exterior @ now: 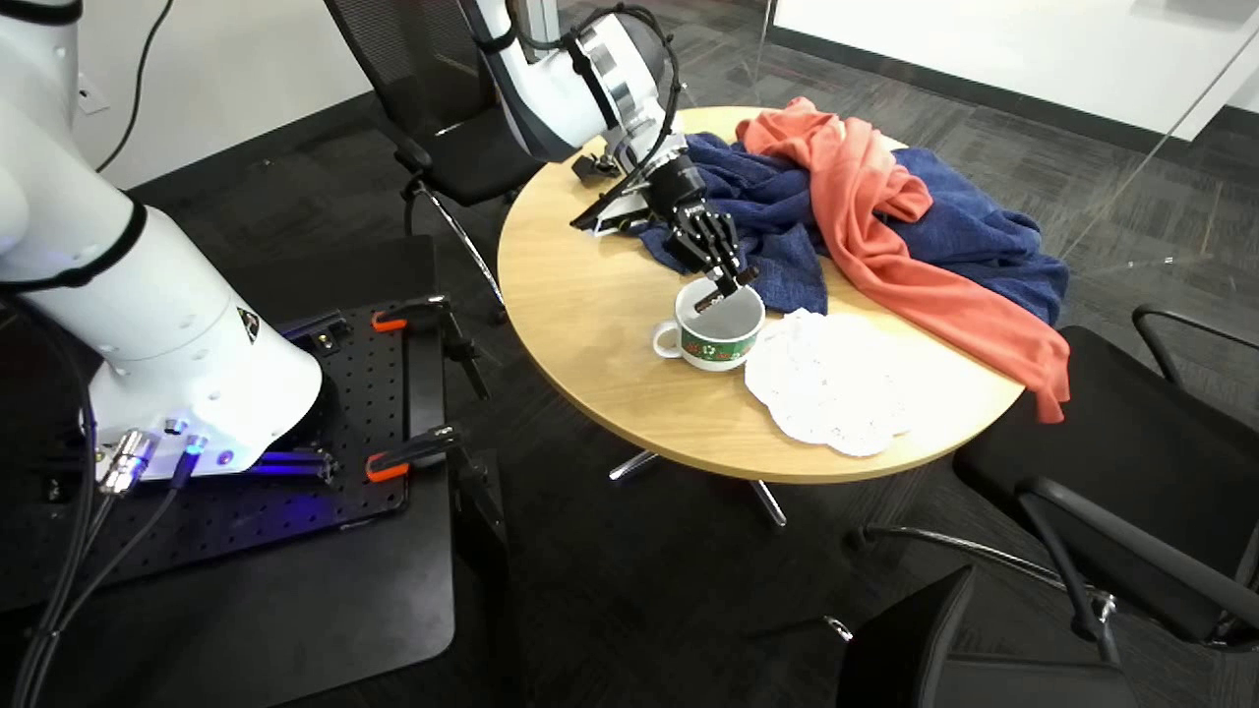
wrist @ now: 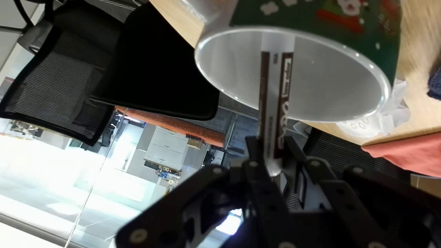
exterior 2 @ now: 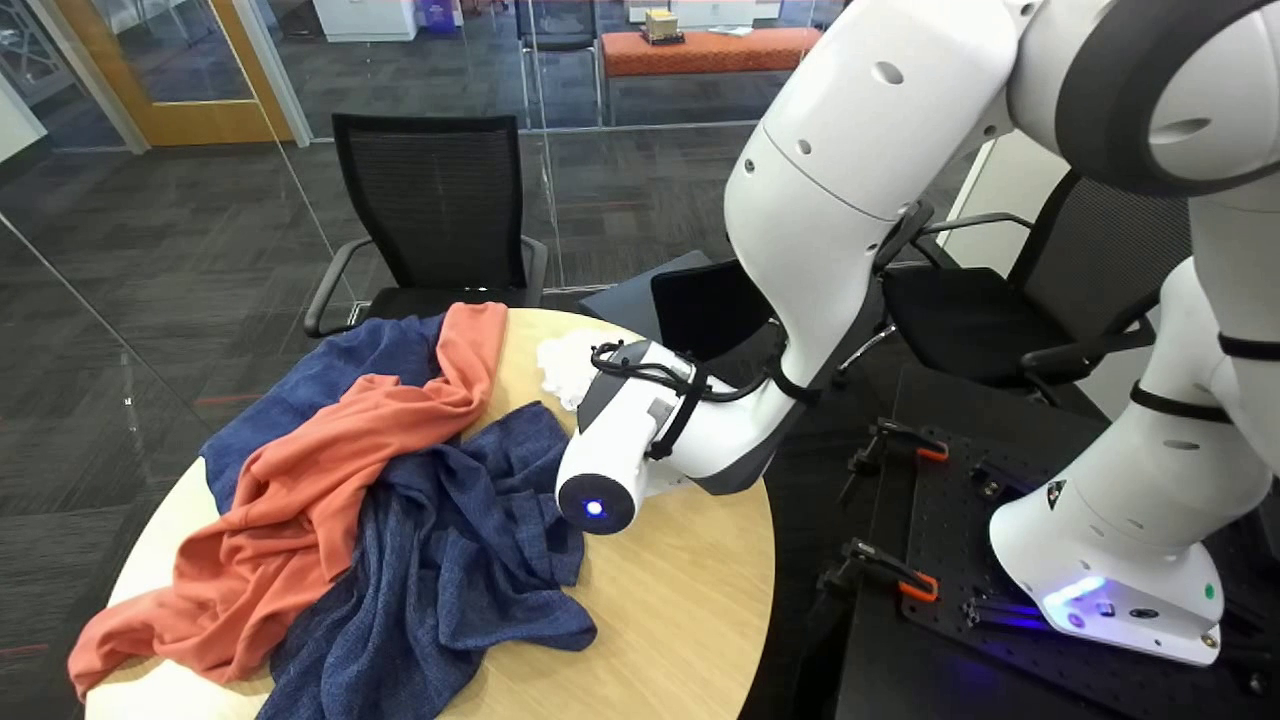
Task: Remove the black marker from the mug, put the marker back in the mug
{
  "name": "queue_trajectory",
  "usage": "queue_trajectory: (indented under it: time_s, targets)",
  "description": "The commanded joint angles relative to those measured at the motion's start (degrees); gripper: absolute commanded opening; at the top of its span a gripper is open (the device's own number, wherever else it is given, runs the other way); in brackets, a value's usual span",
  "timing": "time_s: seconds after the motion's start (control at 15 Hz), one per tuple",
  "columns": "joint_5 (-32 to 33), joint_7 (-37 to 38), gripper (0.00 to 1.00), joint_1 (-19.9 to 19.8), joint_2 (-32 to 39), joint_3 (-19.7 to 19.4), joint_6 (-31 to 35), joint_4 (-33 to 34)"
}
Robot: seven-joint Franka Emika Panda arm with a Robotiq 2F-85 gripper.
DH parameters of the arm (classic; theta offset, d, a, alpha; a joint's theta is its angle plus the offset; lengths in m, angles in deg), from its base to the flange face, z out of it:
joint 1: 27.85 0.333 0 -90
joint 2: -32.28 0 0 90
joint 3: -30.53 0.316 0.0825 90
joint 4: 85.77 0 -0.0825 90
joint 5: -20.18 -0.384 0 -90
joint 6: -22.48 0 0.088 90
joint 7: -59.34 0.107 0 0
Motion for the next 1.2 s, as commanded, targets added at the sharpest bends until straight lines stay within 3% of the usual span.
queue_trajectory:
  time_s: [0.0,0.4,0.93,1.13]
  targets:
    - [-0.75,0.74,0.52,-0.35,0.22,0.92,-2.30,0.77]
    - [-2.07,0.93,0.98,-1.60,-4.98,1.06,-0.98,-1.13]
    - [-4.12,-0.74,1.00,-4.19,-12.49,0.65,1.48,-2.46]
    - [-3.31,-0.81,1.00,-3.75,-10.50,0.38,0.86,-0.52]
